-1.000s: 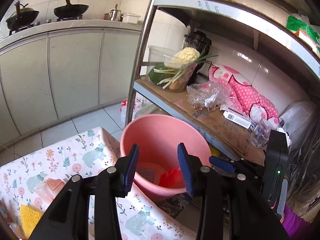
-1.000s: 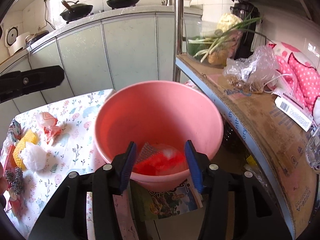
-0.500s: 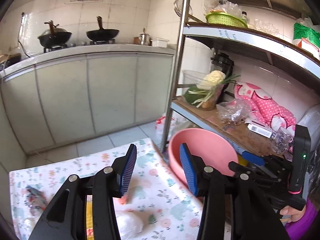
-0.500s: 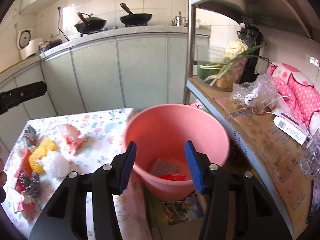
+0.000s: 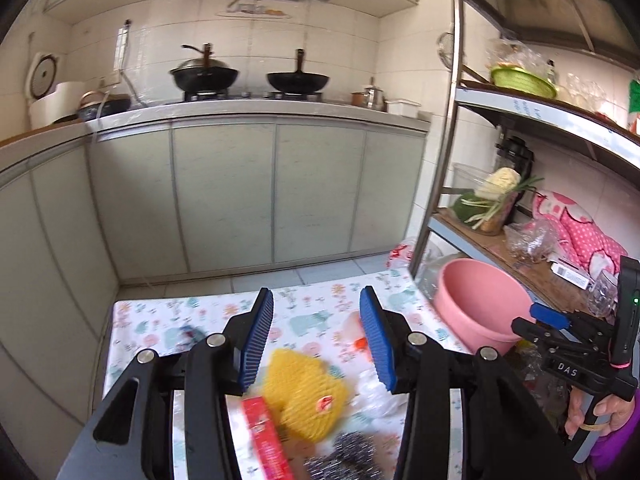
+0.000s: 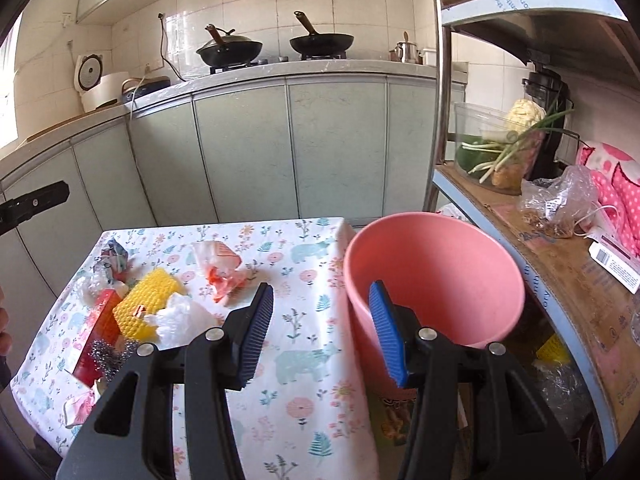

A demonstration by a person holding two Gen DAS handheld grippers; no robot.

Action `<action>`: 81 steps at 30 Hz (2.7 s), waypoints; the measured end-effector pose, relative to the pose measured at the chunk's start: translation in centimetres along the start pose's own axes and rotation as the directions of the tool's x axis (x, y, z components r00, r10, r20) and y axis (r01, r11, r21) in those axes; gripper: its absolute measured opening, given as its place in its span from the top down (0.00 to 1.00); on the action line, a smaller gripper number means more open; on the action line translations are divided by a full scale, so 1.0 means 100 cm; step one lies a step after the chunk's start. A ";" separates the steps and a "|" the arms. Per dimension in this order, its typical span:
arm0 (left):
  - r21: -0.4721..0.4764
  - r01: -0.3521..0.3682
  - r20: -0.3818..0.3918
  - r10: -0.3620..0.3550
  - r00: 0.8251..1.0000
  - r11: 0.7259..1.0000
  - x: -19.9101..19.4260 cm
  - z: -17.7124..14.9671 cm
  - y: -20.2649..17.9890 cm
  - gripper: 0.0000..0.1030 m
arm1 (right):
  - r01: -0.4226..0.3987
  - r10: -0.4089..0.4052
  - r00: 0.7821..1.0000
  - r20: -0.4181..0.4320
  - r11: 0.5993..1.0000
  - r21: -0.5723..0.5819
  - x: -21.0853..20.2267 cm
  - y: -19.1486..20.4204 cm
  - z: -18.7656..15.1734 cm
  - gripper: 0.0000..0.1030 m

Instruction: Collect trash

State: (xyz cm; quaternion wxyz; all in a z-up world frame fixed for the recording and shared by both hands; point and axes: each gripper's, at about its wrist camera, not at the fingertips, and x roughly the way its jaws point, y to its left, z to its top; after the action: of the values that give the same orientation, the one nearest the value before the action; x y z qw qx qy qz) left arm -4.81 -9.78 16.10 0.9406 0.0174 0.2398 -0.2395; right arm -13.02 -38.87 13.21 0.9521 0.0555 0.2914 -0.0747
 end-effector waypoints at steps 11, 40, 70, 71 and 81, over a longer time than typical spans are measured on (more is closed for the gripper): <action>-0.054 -0.124 -0.026 0.123 0.992 0.991 -0.030 -0.035 0.070 0.57 | -0.058 0.056 0.997 -0.044 0.997 -0.050 0.012 0.041 -0.006 0.51; 0.004 -0.157 -0.255 0.153 0.955 0.988 0.049 -0.091 0.123 0.57 | -0.159 0.140 0.977 -0.159 0.981 -0.110 0.054 0.079 -0.028 0.51; -0.070 -0.098 -0.126 0.088 0.988 0.993 -0.001 -0.085 0.117 0.68 | -0.266 0.250 0.944 -0.215 0.963 -0.052 0.063 0.084 -0.029 0.50; -0.067 -0.093 -0.118 0.085 0.989 0.993 -0.005 -0.082 0.115 0.68 | -0.276 0.259 0.940 -0.222 0.960 -0.050 0.066 0.086 -0.030 0.50; -0.030 -0.060 -0.060 0.058 0.997 0.998 -0.033 -0.065 0.093 0.68 | -0.310 0.285 0.928 -0.239 0.948 -0.075 0.085 0.104 -0.028 0.51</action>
State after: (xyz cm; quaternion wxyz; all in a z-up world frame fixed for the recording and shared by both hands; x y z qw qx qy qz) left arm -5.93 0.91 11.12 0.9399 0.0167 0.2707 -0.2074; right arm -5.73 -29.18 6.79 0.9149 0.0540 0.3890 0.0939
